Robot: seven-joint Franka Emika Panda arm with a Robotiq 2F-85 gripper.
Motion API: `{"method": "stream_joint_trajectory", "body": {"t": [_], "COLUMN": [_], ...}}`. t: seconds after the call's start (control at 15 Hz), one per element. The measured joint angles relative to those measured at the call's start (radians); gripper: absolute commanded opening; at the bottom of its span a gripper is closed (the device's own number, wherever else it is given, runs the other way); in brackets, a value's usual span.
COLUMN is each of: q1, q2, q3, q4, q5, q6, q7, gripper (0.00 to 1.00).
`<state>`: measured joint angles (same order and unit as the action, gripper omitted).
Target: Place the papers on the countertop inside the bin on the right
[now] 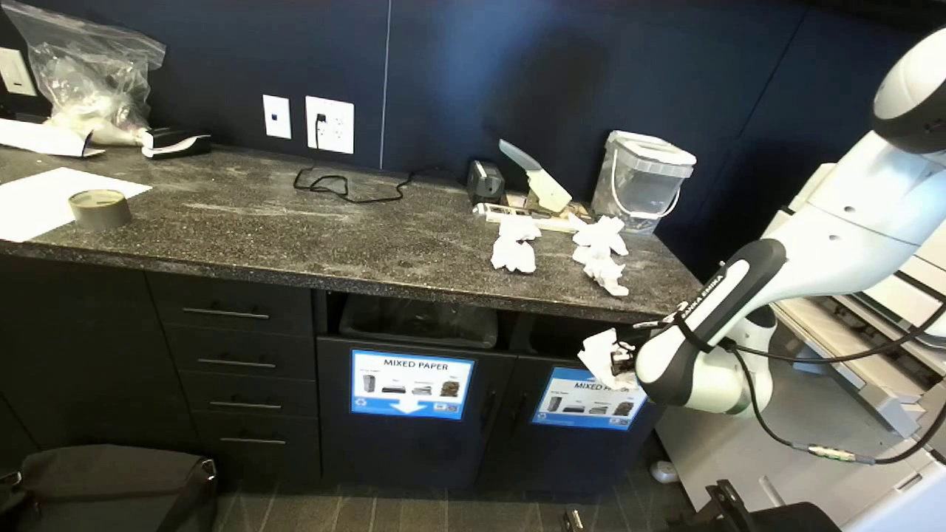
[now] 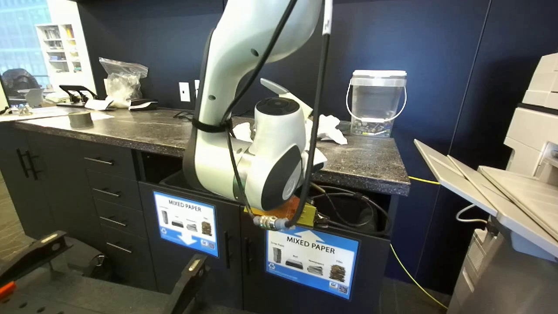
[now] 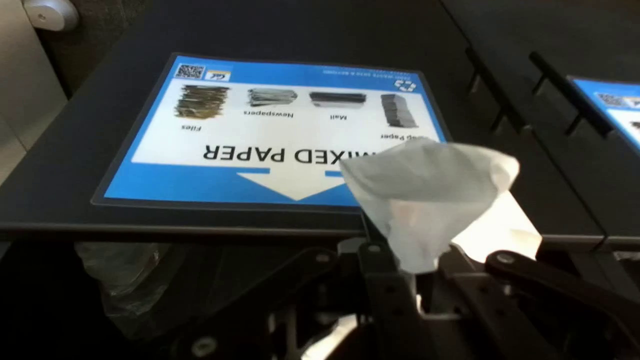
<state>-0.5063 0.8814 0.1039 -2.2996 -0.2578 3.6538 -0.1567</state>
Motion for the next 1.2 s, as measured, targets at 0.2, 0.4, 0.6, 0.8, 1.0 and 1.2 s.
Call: {"method": "stream_joint_trajectory", "body": {"t": [0.2, 0.4, 0.6, 0.8, 1.0, 1.2], "q1": [0.020, 0.033, 0.043, 0.049, 0.055, 0.066], "q2": [0.070, 0.131, 0.196, 0.263, 0.319, 0.363], "q3": [-0.008, -0.010, -0.013, -0.015, -0.015, -0.016], "q4": [0.088, 0.155, 0.216, 0.278, 0.349, 0.424], "q5": [0.005, 0.010, 0.016, 0.031, 0.043, 0.047], "q6": [0.068, 0.150, 0.208, 0.269, 0.304, 0.306], "q7": [0.068, 0.127, 0.182, 0.224, 0.254, 0.272], "gripper": [0.13, 0.13, 0.13, 0.13, 0.13, 0.13]}}
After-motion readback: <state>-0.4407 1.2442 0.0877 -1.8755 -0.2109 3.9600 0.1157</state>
